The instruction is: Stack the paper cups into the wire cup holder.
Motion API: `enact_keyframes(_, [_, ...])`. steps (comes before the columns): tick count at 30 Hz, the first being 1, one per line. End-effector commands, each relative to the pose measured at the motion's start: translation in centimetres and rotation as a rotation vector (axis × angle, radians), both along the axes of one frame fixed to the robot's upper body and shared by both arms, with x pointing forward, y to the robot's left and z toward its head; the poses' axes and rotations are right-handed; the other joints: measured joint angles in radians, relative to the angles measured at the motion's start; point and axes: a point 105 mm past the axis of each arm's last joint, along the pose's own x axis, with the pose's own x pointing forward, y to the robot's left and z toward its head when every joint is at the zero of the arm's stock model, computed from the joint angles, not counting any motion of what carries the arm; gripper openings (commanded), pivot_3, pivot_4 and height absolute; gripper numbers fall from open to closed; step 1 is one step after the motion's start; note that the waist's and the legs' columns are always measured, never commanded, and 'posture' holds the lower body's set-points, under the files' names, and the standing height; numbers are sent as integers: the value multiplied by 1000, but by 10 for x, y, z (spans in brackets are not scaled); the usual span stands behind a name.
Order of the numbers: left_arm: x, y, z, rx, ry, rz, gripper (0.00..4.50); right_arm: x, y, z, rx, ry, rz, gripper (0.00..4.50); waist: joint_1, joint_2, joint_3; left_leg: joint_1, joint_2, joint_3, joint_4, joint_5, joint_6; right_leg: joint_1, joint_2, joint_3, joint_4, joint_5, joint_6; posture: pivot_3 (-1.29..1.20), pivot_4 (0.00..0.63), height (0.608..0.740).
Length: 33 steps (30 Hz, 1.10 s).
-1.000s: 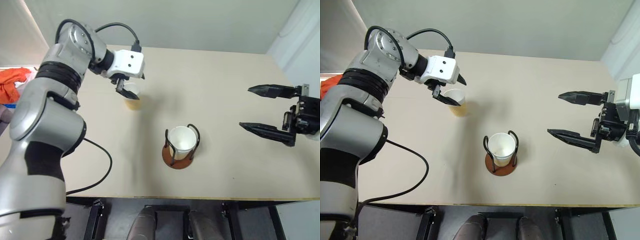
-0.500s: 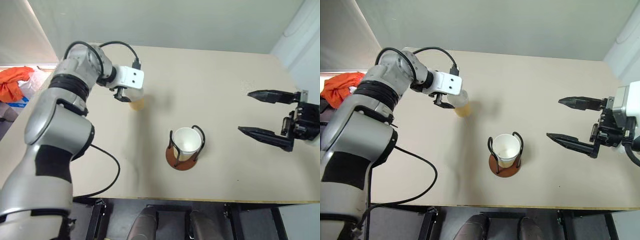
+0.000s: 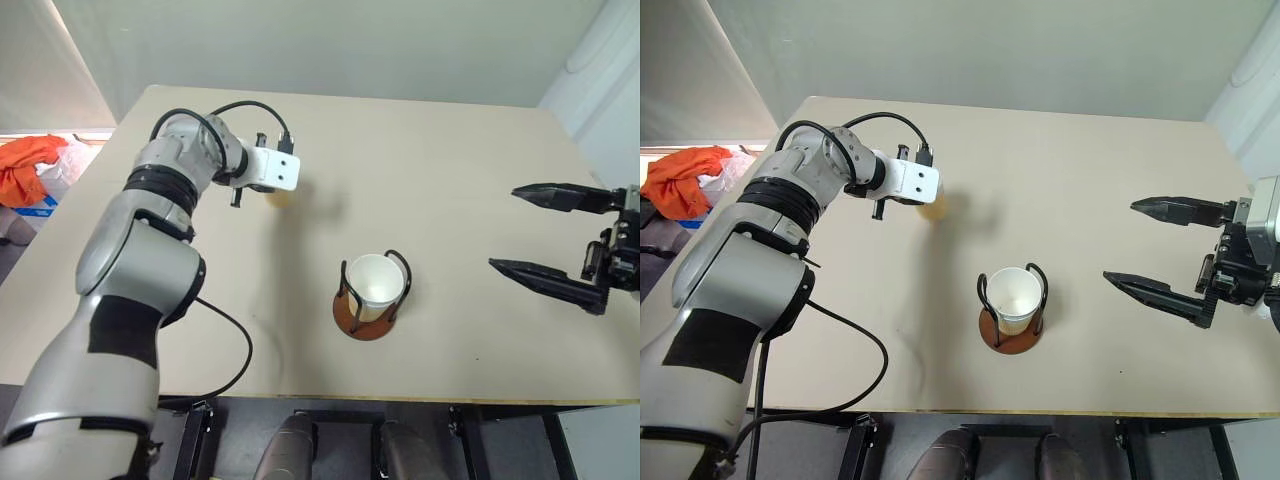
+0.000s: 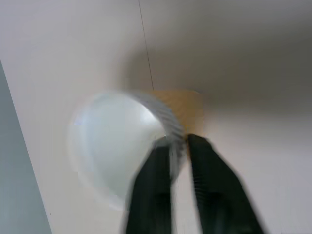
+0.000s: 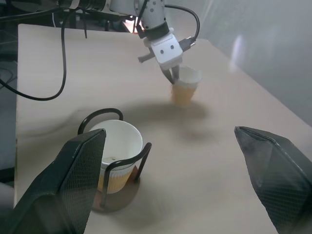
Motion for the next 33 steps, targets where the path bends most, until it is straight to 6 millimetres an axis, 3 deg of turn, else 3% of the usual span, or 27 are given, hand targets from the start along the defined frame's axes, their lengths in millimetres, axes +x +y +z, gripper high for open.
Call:
enact_keyframes(1, [-7,-6,21,-65,28,-47,16,-4,0,8,-9,-45,-11,4500,-1,0,0,0,-2,1,0,0,1,0,0,-1,0,0,1,0,150,740])
enact_keyframes(6, [-28,-26,53,-177,115,-192,16,-3,-1,8,-1,-37,-2,4500,0,0,0,-1,-5,-1,0,1,2,0,-2,-1,-1,0,3,0,150,740])
enact_keyframes(9, [-53,-51,82,-277,202,-393,16,-2,-6,4,-23,-19,-9,4500,1,-1,0,-3,-6,-3,0,1,4,0,-7,1,0,0,4,0,150,740])
enact_keyframes(12, [-70,-74,109,-308,153,-559,16,-2,-13,-4,-53,19,-22,4500,4,-1,0,-5,-9,-1,1,1,6,0,-8,-3,-1,-1,5,0,150,740])
enact_keyframes(15, [-103,-91,125,-314,159,-747,16,-4,-20,-6,-76,29,-51,4500,-1,0,0,-6,-10,-1,0,1,7,-1,-13,-1,0,-1,7,0,150,740])
enact_keyframes(18, [-136,-101,125,-281,232,-901,16,-5,-27,-4,-87,13,-90,4500,-9,1,-1,-8,-10,4,0,1,7,-4,-12,-3,1,-2,8,0,150,740])
enact_keyframes(23, [-175,-114,120,-163,277,-1106,16,-11,-32,-5,-107,13,-130,4500,-8,1,-1,-7,-9,0,3,1,8,-1,-17,0,0,-1,7,0,150,740])
enact_keyframes(28, [-180,-114,102,-12,306,-1155,16,-20,-41,-7,-126,20,-184,4500,-6,2,0,-4,-10,-2,5,-1,12,4,-17,-2,0,0,7,0,150,740])
enact_keyframes(29, [-178,-115,101,11,294,-1163,16,-21,-41,-7,-127,18,-189,4500,-6,2,0,-2,-10,-2,5,-6,20,7,-17,-2,0,0,6,0,150,740])
enact_keyframes(33, [-181,-114,92,87,310,-1199,16,-25,-37,-6,-122,9,-193,4500,-9,3,0,0,-10,-3,5,-6,21,8,-17,-2,1,2,5,0,150,740])
